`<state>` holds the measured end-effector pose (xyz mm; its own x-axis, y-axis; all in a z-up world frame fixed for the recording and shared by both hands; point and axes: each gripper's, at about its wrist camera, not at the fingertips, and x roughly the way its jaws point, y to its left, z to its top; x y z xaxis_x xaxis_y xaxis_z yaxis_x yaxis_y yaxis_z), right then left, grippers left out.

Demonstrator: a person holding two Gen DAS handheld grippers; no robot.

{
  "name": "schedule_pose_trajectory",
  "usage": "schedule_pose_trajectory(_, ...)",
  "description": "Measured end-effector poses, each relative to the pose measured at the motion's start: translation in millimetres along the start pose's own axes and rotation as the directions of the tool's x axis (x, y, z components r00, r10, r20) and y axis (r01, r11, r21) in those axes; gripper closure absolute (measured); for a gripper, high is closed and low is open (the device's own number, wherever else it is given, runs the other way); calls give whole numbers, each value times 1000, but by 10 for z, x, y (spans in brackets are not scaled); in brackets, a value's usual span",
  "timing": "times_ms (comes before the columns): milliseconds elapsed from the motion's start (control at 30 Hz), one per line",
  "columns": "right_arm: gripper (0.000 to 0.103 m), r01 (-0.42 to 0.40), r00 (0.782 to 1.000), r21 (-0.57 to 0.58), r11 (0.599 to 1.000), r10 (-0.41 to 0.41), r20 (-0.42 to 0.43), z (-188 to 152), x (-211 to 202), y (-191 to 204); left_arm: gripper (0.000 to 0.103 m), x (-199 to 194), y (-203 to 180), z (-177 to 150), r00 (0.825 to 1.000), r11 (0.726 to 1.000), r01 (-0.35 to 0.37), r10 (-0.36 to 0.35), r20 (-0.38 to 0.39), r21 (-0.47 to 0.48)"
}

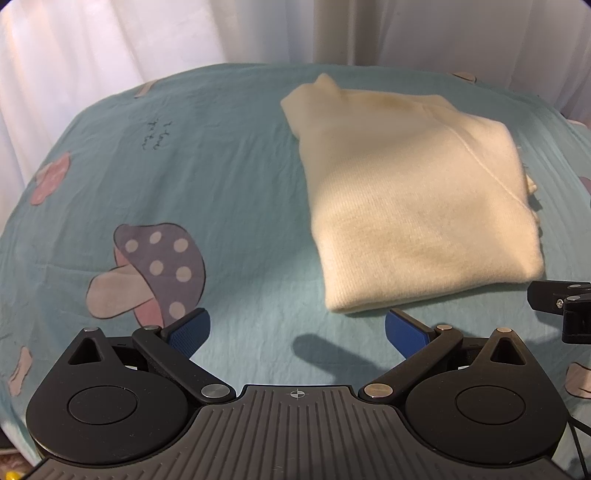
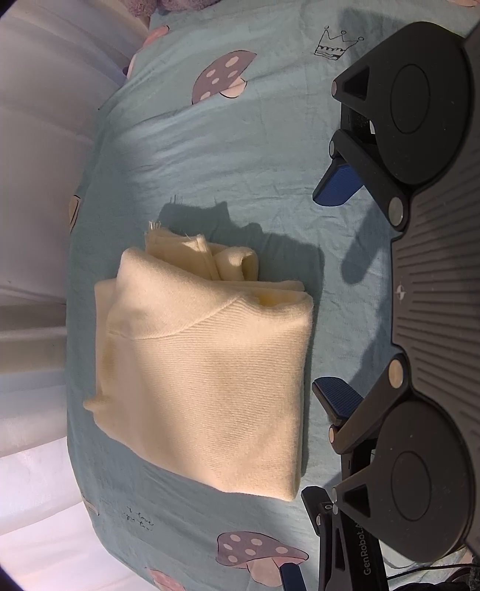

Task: Fold small clothes

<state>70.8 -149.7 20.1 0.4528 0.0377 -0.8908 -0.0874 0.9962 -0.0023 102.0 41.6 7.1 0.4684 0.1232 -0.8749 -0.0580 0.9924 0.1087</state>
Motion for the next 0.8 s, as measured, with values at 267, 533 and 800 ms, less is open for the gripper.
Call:
schedule_pose_trajectory(267,4,-5,1000,14,1000,5,6,1,-18,-6,0,9,-2,0,1000,1000,2,-2,-4,1)
schedule_pose_trajectory(533,4,-9,1000,32,999,8,7,-3,-20,-41,0,15,-30,1,1000,1000,11,-11,-8,10)
schedule_pose_trajectory(800,4,-2,1000,29,1000,2,11,3,-25,-50,0,17,-40,2,1000,1000,22,-22,-13,7)
